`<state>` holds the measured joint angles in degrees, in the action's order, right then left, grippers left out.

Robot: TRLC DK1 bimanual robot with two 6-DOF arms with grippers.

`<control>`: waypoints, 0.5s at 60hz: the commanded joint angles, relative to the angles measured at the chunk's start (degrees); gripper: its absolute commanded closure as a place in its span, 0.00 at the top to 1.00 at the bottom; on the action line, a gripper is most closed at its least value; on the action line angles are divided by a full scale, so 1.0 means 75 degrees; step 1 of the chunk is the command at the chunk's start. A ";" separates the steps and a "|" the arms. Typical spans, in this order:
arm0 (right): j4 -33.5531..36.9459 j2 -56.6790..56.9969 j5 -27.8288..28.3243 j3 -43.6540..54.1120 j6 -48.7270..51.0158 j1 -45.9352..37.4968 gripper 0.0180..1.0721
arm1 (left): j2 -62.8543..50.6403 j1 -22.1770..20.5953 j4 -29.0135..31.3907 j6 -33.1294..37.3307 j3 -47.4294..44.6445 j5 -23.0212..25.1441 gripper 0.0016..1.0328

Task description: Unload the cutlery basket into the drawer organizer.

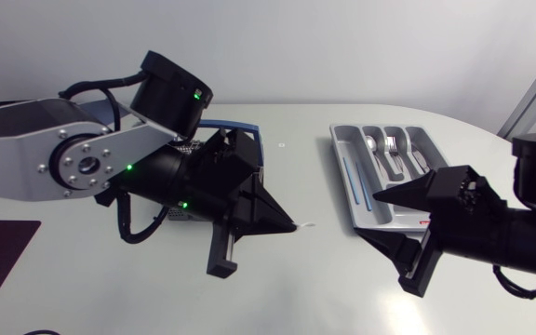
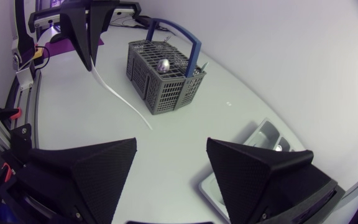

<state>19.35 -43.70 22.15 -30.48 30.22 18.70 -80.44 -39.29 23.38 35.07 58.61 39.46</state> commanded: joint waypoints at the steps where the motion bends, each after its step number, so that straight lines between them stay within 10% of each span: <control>1: 0.0056 -0.0642 0.0328 -0.0307 0.0424 -0.0009 0.77 | -0.0337 0.0024 0.0317 0.0680 0.0435 0.0234 0.03; 30: -0.0155 -0.1919 0.0949 -0.0624 0.1432 0.0823 0.55 | -0.2059 0.0774 0.2754 0.2133 0.2310 0.1723 0.03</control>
<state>19.03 -55.64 29.23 -33.69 39.29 24.34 -93.10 -34.54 40.38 46.87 71.66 49.56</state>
